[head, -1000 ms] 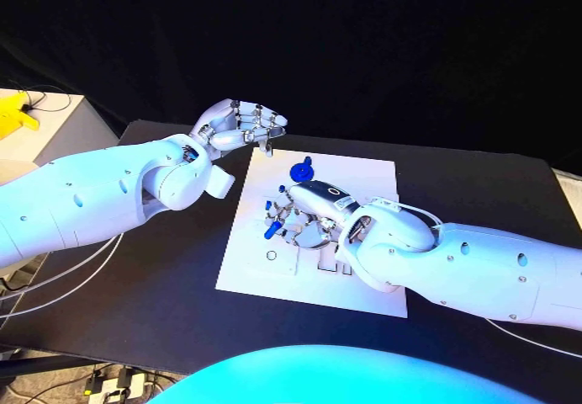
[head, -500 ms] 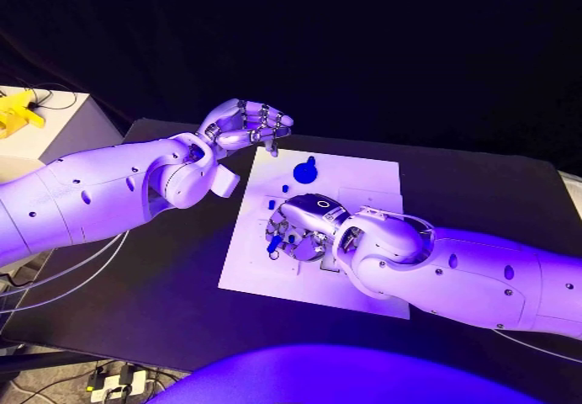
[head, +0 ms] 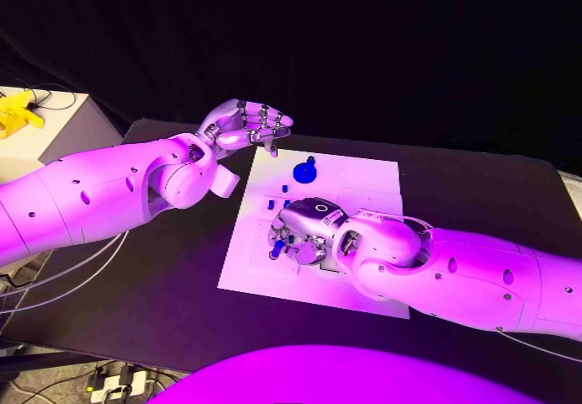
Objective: Assemble the parts on the task board
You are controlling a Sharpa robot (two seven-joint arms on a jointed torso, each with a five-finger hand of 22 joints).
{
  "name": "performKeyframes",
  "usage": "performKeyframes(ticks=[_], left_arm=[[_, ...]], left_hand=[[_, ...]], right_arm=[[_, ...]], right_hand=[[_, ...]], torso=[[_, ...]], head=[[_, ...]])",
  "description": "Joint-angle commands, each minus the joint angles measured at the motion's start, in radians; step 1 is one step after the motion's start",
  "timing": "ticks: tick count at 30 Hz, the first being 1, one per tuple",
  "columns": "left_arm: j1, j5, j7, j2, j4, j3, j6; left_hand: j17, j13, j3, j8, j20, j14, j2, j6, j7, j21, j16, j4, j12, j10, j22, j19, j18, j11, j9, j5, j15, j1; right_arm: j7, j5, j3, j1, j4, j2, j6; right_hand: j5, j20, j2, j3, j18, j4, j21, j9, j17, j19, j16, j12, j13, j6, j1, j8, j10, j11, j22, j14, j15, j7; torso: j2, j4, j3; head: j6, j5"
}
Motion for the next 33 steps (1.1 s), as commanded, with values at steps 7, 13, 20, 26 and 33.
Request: performKeyframes(ticks=[7, 13, 20, 26, 33], left_arm=[[0.0, 0.005, 0.003, 0.001, 0.002, 0.001, 0.015], [0.0, 0.005, 0.002, 0.0, 0.003, 0.001, 0.016], [0.0, 0.005, 0.001, 0.0, 0.003, 0.001, 0.016], [0.0, 0.005, 0.0, 0.0, 0.004, 0.001, 0.016], [0.0, 0.005, 0.0, 0.0, 0.004, 0.001, 0.017]], left_hand=[[-0.002, -0.001, -0.005, 0.003, 0.001, -0.004, 0.006, -0.004, 0.0, 0.001, -0.006, -0.003, -0.004, 0.0, 0.001, -0.005, 0.014, 0.004, -0.001, 0.002, -0.001, 0.001], [-0.002, -0.001, -0.005, 0.003, 0.001, -0.004, 0.006, -0.004, 0.0, 0.001, -0.006, -0.003, -0.004, 0.0, 0.001, -0.005, 0.014, 0.004, -0.001, 0.002, -0.001, 0.001], [-0.002, -0.002, -0.006, 0.003, 0.001, -0.005, 0.007, -0.006, 0.001, 0.001, -0.007, -0.003, -0.005, -0.001, 0.001, -0.006, 0.014, 0.005, -0.002, 0.002, 0.0, 0.001], [-0.002, -0.002, -0.006, 0.003, 0.001, -0.005, 0.007, -0.006, 0.001, 0.001, -0.007, -0.003, -0.005, -0.001, 0.001, -0.006, 0.014, 0.005, -0.002, 0.002, 0.0, 0.001], [-0.002, -0.002, -0.006, 0.003, 0.001, -0.005, 0.007, -0.006, 0.001, 0.001, -0.007, -0.003, -0.005, -0.001, 0.001, -0.006, 0.014, 0.005, -0.002, 0.002, 0.0, 0.001]], right_arm=[[-0.014, -0.043, -0.001, -0.005, -0.002, 0.006, 0.027], [-0.028, -0.051, -0.002, -0.011, -0.009, 0.012, 0.018], [-0.032, -0.054, -0.002, -0.016, -0.014, 0.02, 0.021], [-0.032, -0.058, -0.003, -0.018, -0.016, 0.025, 0.036], [-0.007, -0.051, -0.005, -0.018, -0.022, 0.031, 0.036]], right_hand=[[0.006, 0.0, 0.007, 0.003, -0.012, 0.0, -0.002, 0.032, -0.001, -0.001, -0.005, 0.003, 0.001, 0.006, -0.002, 0.005, 0.047, -0.038, 0.001, -0.002, -0.002, 0.001], [0.006, 0.0, 0.007, 0.004, -0.012, -0.002, 0.0, 0.034, 0.003, -0.001, -0.003, 0.002, 0.001, 0.006, -0.004, 0.006, 0.047, -0.038, 0.003, -0.001, -0.002, 0.001], [0.006, 0.0, 0.007, 0.004, -0.012, -0.002, 0.0, 0.034, 0.003, -0.001, -0.003, 0.002, 0.001, 0.006, -0.004, 0.006, 0.047, -0.038, 0.003, -0.001, -0.002, 0.001], [0.006, 0.0, 0.007, 0.004, -0.012, -0.002, 0.0, 0.034, 0.003, -0.001, -0.003, 0.002, 0.001, 0.006, -0.004, 0.006, 0.047, -0.038, 0.003, -0.001, -0.002, 0.001], [0.025, 0.004, -0.004, 0.001, -0.008, -0.008, -0.024, 0.037, -0.015, -0.013, -0.013, -0.02, -0.004, -0.02, -0.027, -0.001, 0.019, -0.03, -0.014, -0.006, 0.005, 0.011]], torso=[[0.0, 0.0005, -0.0009], [0.0, 0.0009, -0.0011], [0.0, 0.0007, -0.0012], [0.0, -0.0001, -0.0007], [0.0, 0.0001, -0.0007]], head=[[0.0, 0.001], [0.0, 0.002], [0.0, 0.003], [0.0, 0.003], [0.0, 0.003]])
